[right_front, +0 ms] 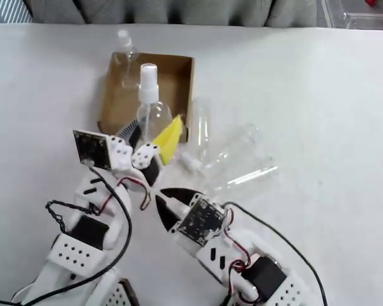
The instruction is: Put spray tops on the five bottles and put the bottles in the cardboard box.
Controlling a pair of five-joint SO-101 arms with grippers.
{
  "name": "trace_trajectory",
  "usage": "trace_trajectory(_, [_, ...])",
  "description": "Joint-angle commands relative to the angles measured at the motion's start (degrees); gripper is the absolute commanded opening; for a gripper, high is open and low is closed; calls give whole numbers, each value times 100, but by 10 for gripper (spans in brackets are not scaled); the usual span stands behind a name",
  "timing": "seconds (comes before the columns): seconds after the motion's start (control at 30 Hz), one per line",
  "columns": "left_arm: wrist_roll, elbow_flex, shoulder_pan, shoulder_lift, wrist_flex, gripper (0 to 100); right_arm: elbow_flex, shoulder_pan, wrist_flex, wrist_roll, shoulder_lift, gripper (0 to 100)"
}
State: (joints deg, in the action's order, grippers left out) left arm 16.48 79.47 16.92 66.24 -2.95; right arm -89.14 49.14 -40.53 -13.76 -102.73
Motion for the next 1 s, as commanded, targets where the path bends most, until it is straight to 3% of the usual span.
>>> trace_trajectory(0.0, [-79, -26, 66, 31, 18, 20, 70, -31, -22, 396, -40, 15])
trace_trajectory(0.2, [-844, -35, 13, 31, -431, 20, 79, -31, -31, 422, -48, 15])
trace_trajectory(0.53, [-484, -35, 40, 215, -589, 20, 35, -532, 365, 457, -48, 15])
trace_trajectory(0.83, [-448, -35, 444, 2642, -2813, 20, 35, -681, 400, 457, -48, 15])
trace_trajectory(0.97, [-440, 26, 523, 3292, -3138, 20, 35, -681, 347, 466, -48, 15])
